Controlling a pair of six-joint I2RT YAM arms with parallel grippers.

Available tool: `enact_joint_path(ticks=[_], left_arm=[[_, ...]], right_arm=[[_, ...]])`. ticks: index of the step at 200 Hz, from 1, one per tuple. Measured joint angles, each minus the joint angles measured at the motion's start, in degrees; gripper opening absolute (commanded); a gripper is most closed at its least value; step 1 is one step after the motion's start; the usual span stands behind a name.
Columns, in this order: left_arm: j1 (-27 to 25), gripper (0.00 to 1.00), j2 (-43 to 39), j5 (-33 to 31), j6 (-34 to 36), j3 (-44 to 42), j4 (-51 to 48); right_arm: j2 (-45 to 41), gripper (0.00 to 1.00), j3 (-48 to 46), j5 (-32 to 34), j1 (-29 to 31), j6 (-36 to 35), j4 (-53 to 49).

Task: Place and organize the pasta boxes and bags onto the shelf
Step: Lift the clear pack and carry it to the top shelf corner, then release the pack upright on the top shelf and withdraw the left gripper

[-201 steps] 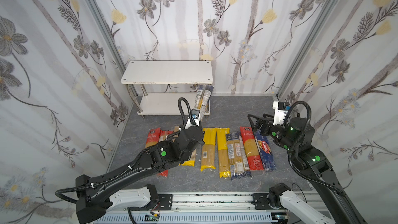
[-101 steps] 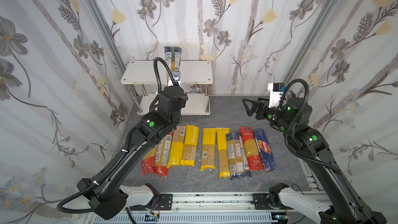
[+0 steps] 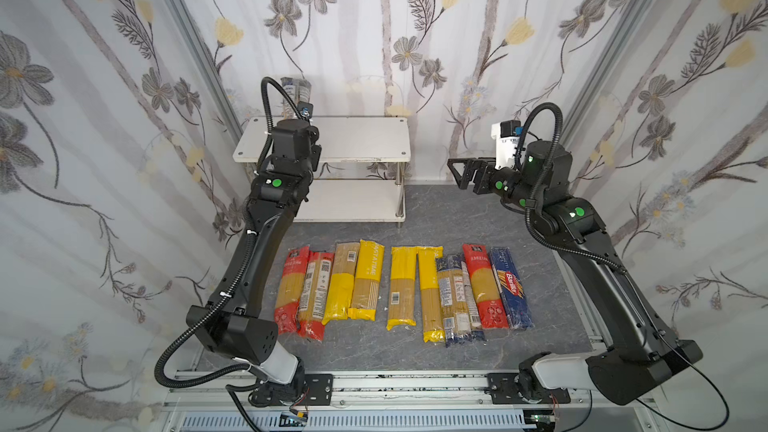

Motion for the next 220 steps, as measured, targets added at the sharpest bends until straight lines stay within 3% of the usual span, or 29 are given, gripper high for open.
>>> enact_joint_path(ticks=[87,151,159,187,202,220], left_arm=[[16.04,0.0,7.85,16.57,3.5,3.41,0.33],[20.24,0.0,13.25,21.62,4.96,6.67,0.98],[20.48,0.07,13.75,21.88,5.07,7.06,1.51],[21.62,0.16,15.19,23.45,5.07,7.58,3.48],[22.21,0.3,15.5,23.39,5.05,7.61,4.37],[22.8,0.36,15.5,23.06,4.87,7.56,4.5]], right_arm=[[12.76,1.0,9.31,-5.55,2.23,-0.87,-1.46],[20.81,1.0,17.64,-5.86,3.76,-1.86,-3.96],[21.14,1.0,18.01,-5.86,3.82,-1.86,-4.24],[21.66,1.0,18.69,-5.81,4.09,-1.88,-4.74],[21.77,1.0,18.91,-5.79,4.09,-1.88,-5.14],[21.77,1.0,19.19,-5.42,4.13,-1.88,-5.33]])
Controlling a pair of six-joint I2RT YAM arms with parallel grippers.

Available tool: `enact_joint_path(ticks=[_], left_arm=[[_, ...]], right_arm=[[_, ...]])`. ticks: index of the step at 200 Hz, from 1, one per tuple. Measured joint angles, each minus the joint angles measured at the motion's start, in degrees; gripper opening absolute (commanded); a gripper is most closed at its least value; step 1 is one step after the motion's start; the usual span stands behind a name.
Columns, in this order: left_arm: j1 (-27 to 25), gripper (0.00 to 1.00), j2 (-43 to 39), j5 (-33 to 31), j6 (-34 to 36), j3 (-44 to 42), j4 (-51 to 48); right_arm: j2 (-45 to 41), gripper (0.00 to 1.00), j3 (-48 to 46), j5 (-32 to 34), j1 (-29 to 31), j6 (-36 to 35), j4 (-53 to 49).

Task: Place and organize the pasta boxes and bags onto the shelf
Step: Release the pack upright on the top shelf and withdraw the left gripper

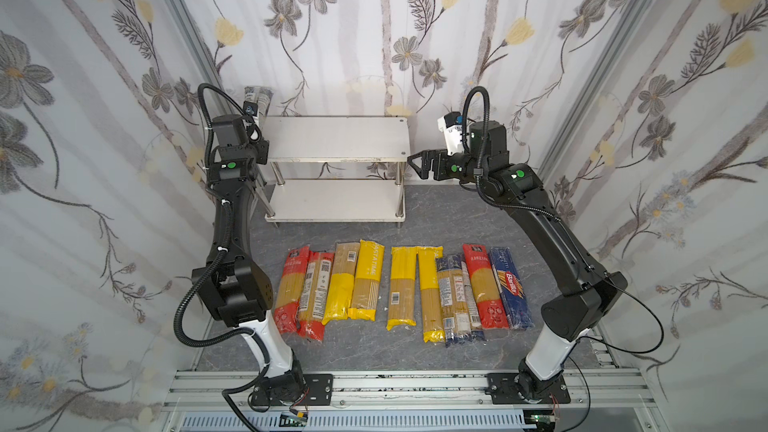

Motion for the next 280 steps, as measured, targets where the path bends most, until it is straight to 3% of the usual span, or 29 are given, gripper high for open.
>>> enact_joint_path(ticks=[14,45,52,107,165,212,280], left_arm=[[0.24,0.49,-0.04,-0.09,-0.13,-0.17,0.02],[0.24,0.95,-1.53,-0.24,-1.4,-0.31,0.76],[0.28,1.0,-1.97,-0.42,-1.38,-0.31,1.44],[0.33,1.0,-4.81,-1.92,-1.9,-2.16,2.49],[-0.83,1.0,-11.91,-0.79,-9.88,-3.91,2.78],[-5.99,1.0,-20.63,1.27,-18.6,-11.58,3.15],[-20.63,1.0,-36.52,-3.13,-29.38,-32.83,4.09]], right_arm=[[-0.02,1.0,0.09,0.09,0.0,0.0,-0.15],[-0.52,1.0,0.11,1.49,0.04,0.04,-0.48],[-0.76,1.0,0.13,1.49,0.07,0.04,-0.57],[-3.15,1.0,0.15,3.08,0.83,0.0,-2.82],[-7.45,1.0,-1.33,8.28,3.82,-0.98,-5.33],[-15.56,1.0,-12.07,12.28,6.91,-0.76,-4.81],[-32.72,1.0,-33.2,13.7,9.11,2.49,-0.55]])
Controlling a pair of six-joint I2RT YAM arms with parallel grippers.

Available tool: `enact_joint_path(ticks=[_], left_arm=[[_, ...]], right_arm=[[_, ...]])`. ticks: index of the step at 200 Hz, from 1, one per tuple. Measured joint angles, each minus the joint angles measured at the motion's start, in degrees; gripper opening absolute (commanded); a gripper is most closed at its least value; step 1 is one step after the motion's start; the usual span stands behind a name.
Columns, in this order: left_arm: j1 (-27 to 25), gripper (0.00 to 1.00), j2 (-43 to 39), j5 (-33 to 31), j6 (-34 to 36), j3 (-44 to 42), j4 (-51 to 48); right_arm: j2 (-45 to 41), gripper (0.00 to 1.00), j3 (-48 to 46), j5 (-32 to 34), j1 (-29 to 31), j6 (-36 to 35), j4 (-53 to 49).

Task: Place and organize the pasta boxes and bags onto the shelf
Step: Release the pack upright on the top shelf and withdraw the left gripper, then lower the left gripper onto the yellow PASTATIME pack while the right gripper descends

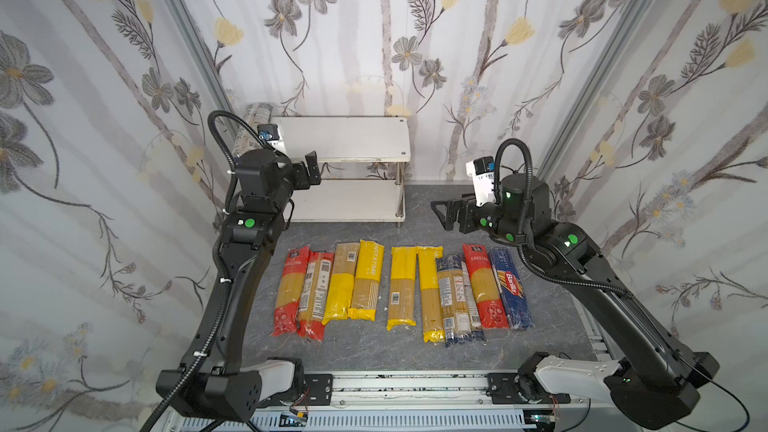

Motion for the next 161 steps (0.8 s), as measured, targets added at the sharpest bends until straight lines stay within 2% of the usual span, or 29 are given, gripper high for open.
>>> enact_joint_path(ticks=[37,84,135,161], left_arm=[[-7.52,1.0,-9.09,-5.18,-7.63,-14.93,3.34],[-18.82,1.0,-14.12,-11.26,-15.28,-30.97,5.2],[-33.64,1.0,-12.59,-18.32,-23.78,-44.78,10.29],[-38.77,1.0,-9.49,-20.24,-28.74,-50.01,12.81]], right_arm=[[-6.34,1.0,-8.79,1.03,0.26,0.9,1.84],[-12.41,1.0,-18.69,1.38,0.37,3.19,4.61],[-14.12,1.0,-23.67,4.35,0.44,4.7,5.46],[-15.32,1.0,-25.9,4.7,0.44,5.86,6.36]])
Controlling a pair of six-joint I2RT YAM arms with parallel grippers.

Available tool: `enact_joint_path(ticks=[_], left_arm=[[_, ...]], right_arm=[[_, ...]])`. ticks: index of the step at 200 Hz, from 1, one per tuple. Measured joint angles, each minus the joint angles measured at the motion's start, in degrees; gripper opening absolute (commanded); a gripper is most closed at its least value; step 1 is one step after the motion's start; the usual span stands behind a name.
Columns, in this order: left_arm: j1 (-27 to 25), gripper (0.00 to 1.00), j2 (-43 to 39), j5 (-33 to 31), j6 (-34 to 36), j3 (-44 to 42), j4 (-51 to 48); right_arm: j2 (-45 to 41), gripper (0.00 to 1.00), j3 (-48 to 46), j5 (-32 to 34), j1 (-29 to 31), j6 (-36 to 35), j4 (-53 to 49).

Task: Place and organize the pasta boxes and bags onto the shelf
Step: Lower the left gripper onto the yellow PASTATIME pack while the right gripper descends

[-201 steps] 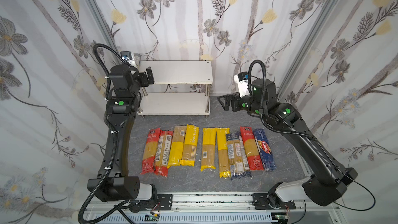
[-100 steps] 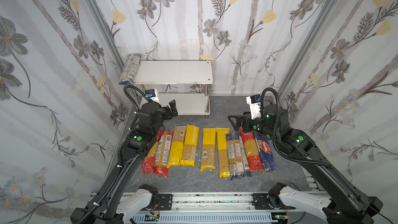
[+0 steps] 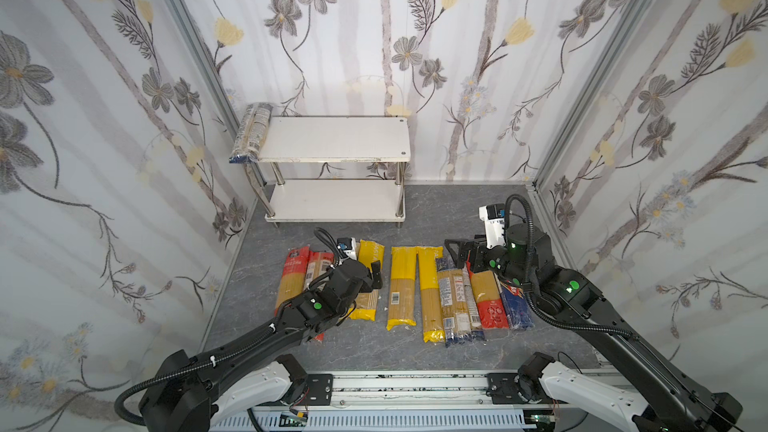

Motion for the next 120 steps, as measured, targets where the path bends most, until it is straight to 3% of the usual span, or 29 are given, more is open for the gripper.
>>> enact_joint_path(ticks=[43,120], left_arm=[[-2.86,1.0,4.0,-0.76,-6.43,-3.74,2.82],[-3.76,1.0,14.73,-0.52,-10.8,-4.83,5.03]], right_arm=[[0.28,1.0,-3.04,0.09,0.04,2.03,0.9],[3.26,1.0,-3.56,0.07,0.09,2.86,3.54]])
